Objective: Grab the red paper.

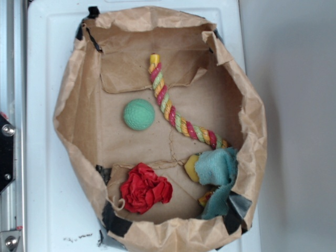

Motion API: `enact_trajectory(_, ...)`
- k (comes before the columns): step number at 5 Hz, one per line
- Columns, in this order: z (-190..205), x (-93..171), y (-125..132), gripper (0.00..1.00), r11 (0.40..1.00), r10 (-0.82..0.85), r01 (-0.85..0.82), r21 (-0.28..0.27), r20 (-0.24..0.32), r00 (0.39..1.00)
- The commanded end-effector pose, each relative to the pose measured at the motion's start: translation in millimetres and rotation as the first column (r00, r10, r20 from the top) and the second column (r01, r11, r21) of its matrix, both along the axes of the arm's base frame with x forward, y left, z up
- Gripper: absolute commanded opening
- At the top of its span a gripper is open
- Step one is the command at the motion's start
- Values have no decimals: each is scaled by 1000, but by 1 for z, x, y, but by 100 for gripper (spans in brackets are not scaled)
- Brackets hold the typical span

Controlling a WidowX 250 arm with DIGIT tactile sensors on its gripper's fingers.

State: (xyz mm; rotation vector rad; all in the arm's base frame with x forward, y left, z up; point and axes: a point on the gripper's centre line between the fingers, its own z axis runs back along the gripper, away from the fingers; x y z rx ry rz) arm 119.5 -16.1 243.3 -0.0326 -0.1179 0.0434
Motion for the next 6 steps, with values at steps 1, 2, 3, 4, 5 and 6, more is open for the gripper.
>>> enact_trajectory(1,0,0,0,100,1000,0,0,0,0,1000)
enact_trajectory(2,-12,50,5,100,993,112,-113,21,36,993)
enact_trajectory(3,-28,85,25,100,979,198,-200,30,46,979)
enact_trajectory(4,-51,106,44,100,958,286,-286,-8,33,958)
enact_trajectory(5,-74,123,57,100,942,332,-331,-57,-3,943)
enact_trajectory(6,-105,144,48,100,929,340,-345,-133,-57,939)
